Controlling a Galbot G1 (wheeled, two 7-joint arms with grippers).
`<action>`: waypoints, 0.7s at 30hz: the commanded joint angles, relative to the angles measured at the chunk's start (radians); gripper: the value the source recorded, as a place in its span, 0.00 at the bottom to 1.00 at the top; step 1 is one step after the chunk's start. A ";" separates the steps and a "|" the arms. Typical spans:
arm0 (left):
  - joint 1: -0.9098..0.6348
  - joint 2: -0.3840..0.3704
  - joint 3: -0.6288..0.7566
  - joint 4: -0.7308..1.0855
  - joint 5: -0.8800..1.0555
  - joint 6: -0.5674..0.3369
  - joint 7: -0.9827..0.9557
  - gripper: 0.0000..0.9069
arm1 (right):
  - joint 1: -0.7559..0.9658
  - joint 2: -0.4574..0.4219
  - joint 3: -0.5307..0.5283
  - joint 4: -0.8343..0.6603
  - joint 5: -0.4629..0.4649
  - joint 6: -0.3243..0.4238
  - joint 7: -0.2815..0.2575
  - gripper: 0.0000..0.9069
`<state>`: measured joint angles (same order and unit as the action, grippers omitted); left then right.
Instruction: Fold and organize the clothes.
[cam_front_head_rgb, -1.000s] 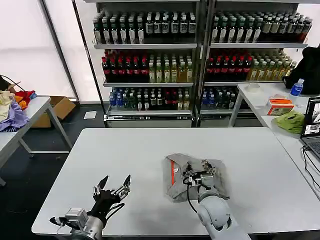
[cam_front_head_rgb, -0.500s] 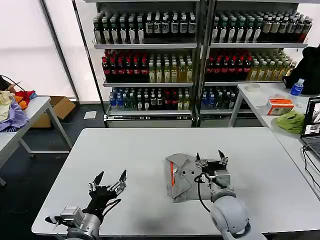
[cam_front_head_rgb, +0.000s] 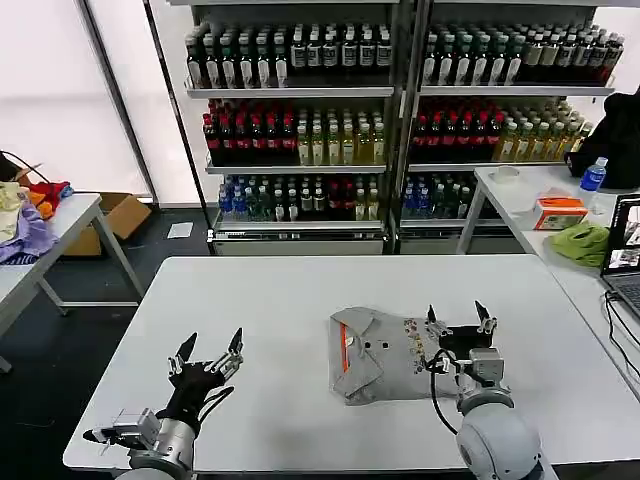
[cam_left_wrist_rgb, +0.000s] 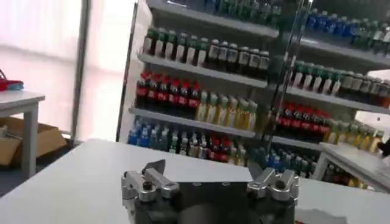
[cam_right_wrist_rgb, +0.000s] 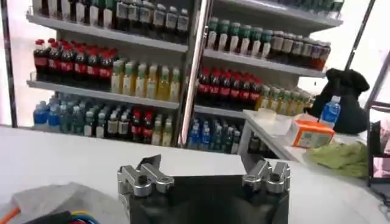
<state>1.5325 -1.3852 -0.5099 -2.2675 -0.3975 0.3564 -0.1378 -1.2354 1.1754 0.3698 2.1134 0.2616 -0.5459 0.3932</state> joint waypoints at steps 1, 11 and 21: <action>-0.008 0.009 -0.019 0.003 -0.007 -0.022 -0.003 1.00 | -0.020 -0.013 0.028 0.026 0.003 0.000 0.004 1.00; -0.016 0.020 -0.019 -0.001 -0.018 -0.020 -0.004 1.00 | -0.025 -0.009 0.038 0.030 -0.002 -0.003 0.005 1.00; -0.012 0.014 -0.015 -0.001 -0.017 -0.022 -0.003 1.00 | -0.027 -0.012 0.036 0.036 -0.006 -0.006 0.005 1.00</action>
<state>1.5191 -1.3712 -0.5236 -2.2697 -0.4145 0.3388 -0.1410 -1.2563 1.1659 0.4036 2.1457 0.2564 -0.5521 0.3978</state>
